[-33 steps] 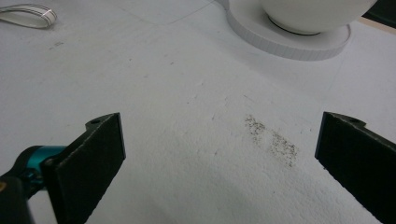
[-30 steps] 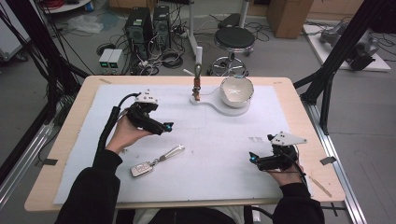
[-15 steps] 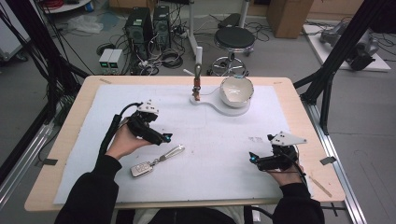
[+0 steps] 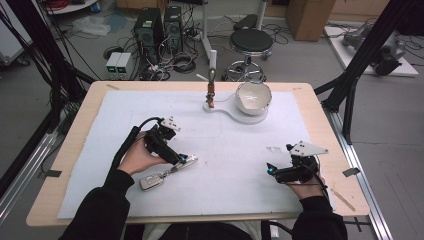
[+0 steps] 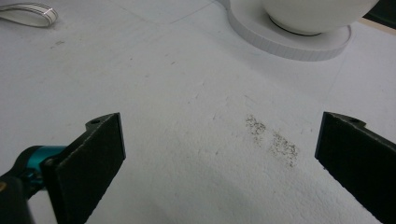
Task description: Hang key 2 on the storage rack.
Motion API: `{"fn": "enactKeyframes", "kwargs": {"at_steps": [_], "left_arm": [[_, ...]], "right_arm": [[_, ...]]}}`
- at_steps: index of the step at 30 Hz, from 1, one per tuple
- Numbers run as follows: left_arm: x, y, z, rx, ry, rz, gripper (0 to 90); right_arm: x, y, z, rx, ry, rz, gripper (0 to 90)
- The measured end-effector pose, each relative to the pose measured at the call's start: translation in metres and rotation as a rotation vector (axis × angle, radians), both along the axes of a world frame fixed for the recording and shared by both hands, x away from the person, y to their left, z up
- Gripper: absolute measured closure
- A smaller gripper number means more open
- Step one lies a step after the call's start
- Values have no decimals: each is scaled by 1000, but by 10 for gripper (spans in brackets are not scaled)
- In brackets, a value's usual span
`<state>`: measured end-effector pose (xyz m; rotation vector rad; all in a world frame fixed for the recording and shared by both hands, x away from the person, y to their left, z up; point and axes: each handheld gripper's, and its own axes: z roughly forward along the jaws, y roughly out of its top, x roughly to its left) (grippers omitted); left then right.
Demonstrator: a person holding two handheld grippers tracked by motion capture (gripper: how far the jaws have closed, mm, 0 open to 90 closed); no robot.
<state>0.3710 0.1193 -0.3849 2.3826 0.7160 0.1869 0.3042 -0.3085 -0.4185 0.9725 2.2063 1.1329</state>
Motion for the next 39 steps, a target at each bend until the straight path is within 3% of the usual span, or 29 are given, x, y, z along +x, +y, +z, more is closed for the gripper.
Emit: {"fn": "enactKeyframes", "kwargs": {"at_steps": [7, 11, 17, 27, 39], "left_arm": [[2, -9, -9, 51, 40, -26, 48], [3, -12, -12, 49, 59, -21, 69], [3, -19, -20, 82, 79, -55, 95], [3, -24, -26, 112, 94, -75, 323], [3, -26, -31, 138, 114, -105, 490]], "right_arm": [[0, 0, 0, 0, 3, 1, 6], [0, 0, 0, -1, 2, 2, 6], [0, 0, 0, -1, 4, 1, 6], [0, 0, 0, 0, 2, 2, 6], [0, 0, 0, -5, -2, 8, 6]]}}
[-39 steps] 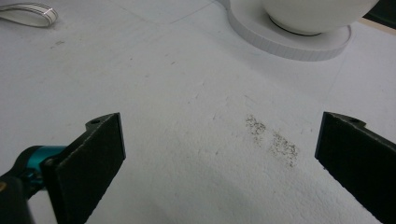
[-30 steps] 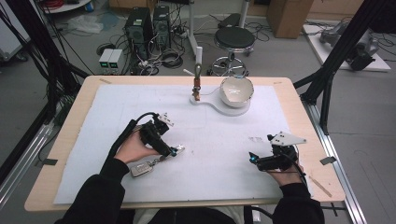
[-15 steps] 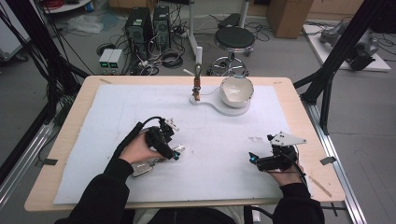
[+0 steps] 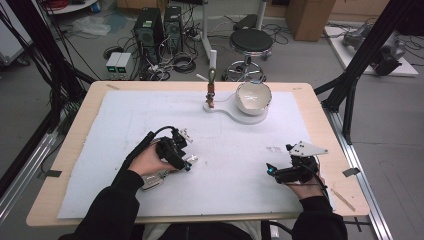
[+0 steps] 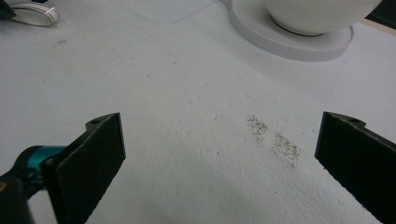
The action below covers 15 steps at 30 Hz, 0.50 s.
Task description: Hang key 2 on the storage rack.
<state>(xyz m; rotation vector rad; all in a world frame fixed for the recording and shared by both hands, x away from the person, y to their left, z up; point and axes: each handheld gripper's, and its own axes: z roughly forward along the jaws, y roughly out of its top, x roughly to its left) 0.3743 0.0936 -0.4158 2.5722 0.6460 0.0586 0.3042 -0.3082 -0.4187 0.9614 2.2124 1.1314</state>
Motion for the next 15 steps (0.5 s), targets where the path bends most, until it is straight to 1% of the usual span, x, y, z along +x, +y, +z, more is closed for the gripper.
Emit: {"fn": "enactKeyframes", "kwargs": {"at_steps": [1, 2, 3, 4, 5, 7, 10, 11, 14, 15], "left_arm": [[-1, -1, -1, 9, -2, -9, 524], [-1, -1, -1, 9, -2, -9, 564], [-2, -2, -2, 27, -26, -18, 592], [-2, -2, -2, 27, -26, -18, 624], [-3, -2, -2, 37, -47, -16, 668], [-1, -2, -2, 34, -40, -8, 729], [0, 0, -2, 24, -39, -18, 740], [2, 2, -1, 20, -32, -10, 741], [3, 4, 0, 10, -39, 1, 741], [5, 9, 3, -22, -34, 2, 741]], "right_arm": [[0, 1, 0, -2, 3, 0, 6], [0, 1, 0, -2, 3, 0, 6], [0, 1, 0, -4, -1, 5, 6], [0, 1, 0, -4, -1, 5, 6], [0, 1, 0, -3, 2, 1, 6], [0, 0, 0, 2, 0, 1, 6], [-1, 0, 0, 1, 0, 2, 6], [-1, 0, 0, 1, -1, 3, 6], [-1, 0, 0, 1, -3, 3, 6], [-1, 0, 0, 2, -2, 1, 6]]}}
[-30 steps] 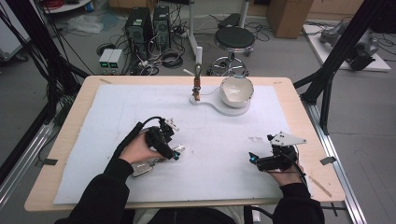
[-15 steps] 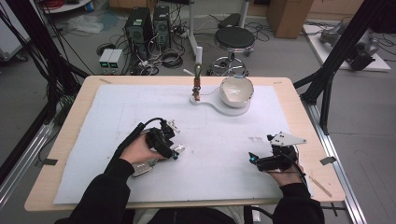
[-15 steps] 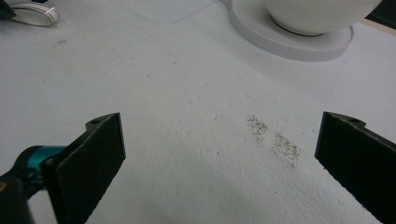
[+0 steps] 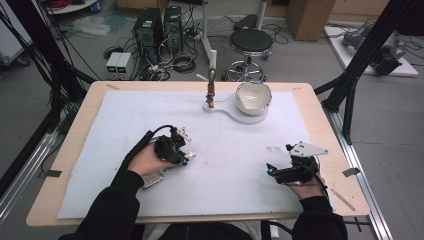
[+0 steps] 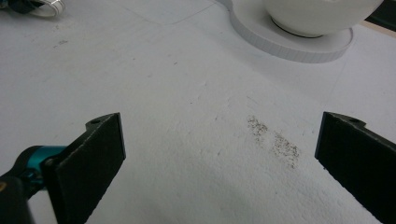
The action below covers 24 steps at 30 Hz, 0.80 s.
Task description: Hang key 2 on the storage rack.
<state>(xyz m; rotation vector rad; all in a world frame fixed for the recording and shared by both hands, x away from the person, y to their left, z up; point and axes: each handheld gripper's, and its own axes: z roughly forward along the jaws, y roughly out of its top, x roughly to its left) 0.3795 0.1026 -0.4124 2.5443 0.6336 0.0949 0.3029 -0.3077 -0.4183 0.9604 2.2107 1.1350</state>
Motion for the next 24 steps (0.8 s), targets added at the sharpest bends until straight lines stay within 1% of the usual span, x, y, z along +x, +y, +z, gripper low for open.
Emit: {"fn": "enactKeyframes", "kwargs": {"at_steps": [1, 2, 3, 4, 5, 6, 7, 9, 10, 11, 12, 13, 14, 15, 16, 17, 18, 19, 20, 21, 22, 23, 24], "left_arm": [[0, 0, 0, 0, 0, 0, 741], [3, 6, 4, -47, 20, 3, 741], [3, 6, 4, -47, 20, 3, 742], [4, 11, 8, -60, 2, 8, 742], [4, 11, 8, -60, 2, 8, 742], [4, 16, 14, -76, -26, 26, 742], [3, 18, 16, -90, -26, 35, 742], [2, 21, 24, -101, -43, 47, 742], [0, 21, 29, -124, -60, 57, 742], [0, 21, 29, -124, -60, 57, 742], [-2, 24, 39, -169, -73, 59, 742], [-2, 24, 39, -169, -73, 59, 742], [-4, 24, 49, -187, -97, 53, 742], [-4, 24, 49, -187, -97, 53, 742], [-4, 24, 58, -196, -113, 57, 742], [-4, 24, 58, -196, -113, 57, 742], [-2, 25, 68, -204, -129, 60, 742], [-2, 25, 68, -204, -129, 60, 742], [-1, 25, 72, -201, -139, 62, 742], [0, 27, 77, -205, -152, 70, 742], [3, 30, 84, -227, -169, 91, 742], [3, 30, 84, -227, -169, 91, 743], [6, 36, 93, -234, -216, 115, 743]], "right_arm": [[0, 0, 0, 0, -3, 0, 6], [0, 0, 0, 0, -3, 1, 6], [0, 0, 0, 0, -3, 1, 6], [0, -1, 0, 0, -6, 1, 6], [0, -1, 0, 1, -6, 2, 6], [0, -1, 0, 3, -4, 0, 6], [0, -1, 0, 3, -3, 1, 6], [0, -1, 0, 3, -5, -1, 6], [0, -1, 0, 3, -4, -2, 6], [0, -1, 0, 1, -5, 0, 6], [0, -1, 0, 1, -6, 0, 6], [0, -1, 0, 1, -6, 0, 6], [0, -1, 0, -1, -6, 0, 6], [0, -1, 0, 0, -5, 0, 6], [0, -1, 0, -1, -5, 0, 6], [0, -1, 0, -1, -5, 0, 6], [0, -1, 0, 1, -4, 0, 6], [0, -1, 0, 2, -4, 0, 6], [0, -1, 0, 2, -4, 0, 6], [0, -1, 0, 0, -4, -1, 6], [0, -1, 0, -1, -7, -1, 6], [0, -1, 0, -1, -7, -1, 6], [1, -1, 0, -2, -8, 0, 6]]}}
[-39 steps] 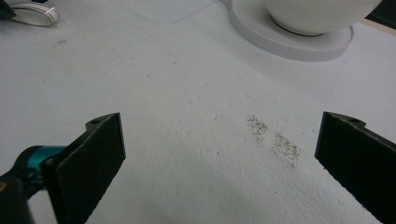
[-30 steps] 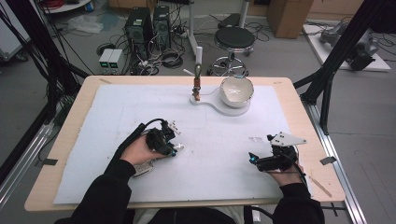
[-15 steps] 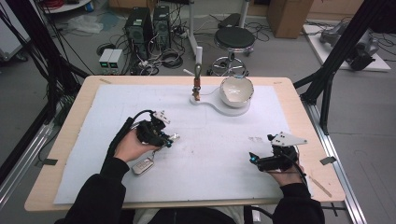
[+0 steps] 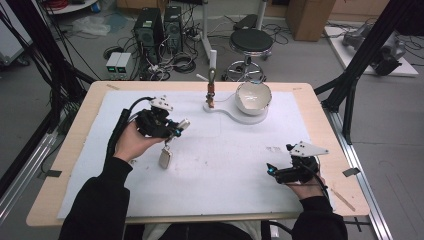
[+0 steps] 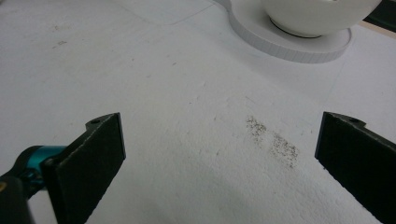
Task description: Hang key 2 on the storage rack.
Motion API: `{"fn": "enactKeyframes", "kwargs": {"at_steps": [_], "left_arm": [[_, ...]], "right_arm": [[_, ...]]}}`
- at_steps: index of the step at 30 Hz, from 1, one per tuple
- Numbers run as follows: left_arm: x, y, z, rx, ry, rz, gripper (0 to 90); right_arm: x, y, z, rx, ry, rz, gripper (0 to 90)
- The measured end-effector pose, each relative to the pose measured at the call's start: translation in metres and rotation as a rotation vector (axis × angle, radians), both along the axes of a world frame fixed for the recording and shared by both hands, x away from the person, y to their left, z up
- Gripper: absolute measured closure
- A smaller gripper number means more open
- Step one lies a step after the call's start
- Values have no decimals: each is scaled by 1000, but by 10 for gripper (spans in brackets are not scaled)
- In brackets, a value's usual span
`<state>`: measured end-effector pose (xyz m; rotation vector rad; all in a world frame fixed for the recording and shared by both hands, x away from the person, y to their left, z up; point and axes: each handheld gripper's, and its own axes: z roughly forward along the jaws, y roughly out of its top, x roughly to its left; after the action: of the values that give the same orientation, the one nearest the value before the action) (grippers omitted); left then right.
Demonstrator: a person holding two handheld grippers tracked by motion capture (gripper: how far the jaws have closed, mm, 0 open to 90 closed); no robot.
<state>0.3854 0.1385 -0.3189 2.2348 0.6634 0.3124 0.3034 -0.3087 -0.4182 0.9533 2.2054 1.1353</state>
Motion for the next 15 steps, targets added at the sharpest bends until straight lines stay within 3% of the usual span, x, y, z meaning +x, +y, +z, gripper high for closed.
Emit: {"fn": "enactKeyframes", "kwargs": {"at_steps": [1, 2, 3, 4, 7, 12, 15], "left_arm": [[0, 0, 0, 0, 0, 0, 743], [1, 2, 3, -18, -26, 27, 744], [1, 7, 10, -33, -76, 75, 744], [2, 11, 13, -45, -94, 88, 744], [4, 15, 20, -81, -98, 105, 744], [12, 19, 44, -106, -132, 118, 744], [15, 19, 50, -116, -147, 126, 744]], "right_arm": [[0, 0, 0, 0, 0, 0, 6], [0, 0, 0, 5, 6, 2, 6], [1, 0, 0, 5, 3, 1, 6], [0, 0, 0, 6, 4, 3, 6], [1, 0, 0, 8, 3, 4, 6], [1, 1, 0, 8, 12, 6, 6], [2, 1, 0, 8, 9, 11, 6]]}}
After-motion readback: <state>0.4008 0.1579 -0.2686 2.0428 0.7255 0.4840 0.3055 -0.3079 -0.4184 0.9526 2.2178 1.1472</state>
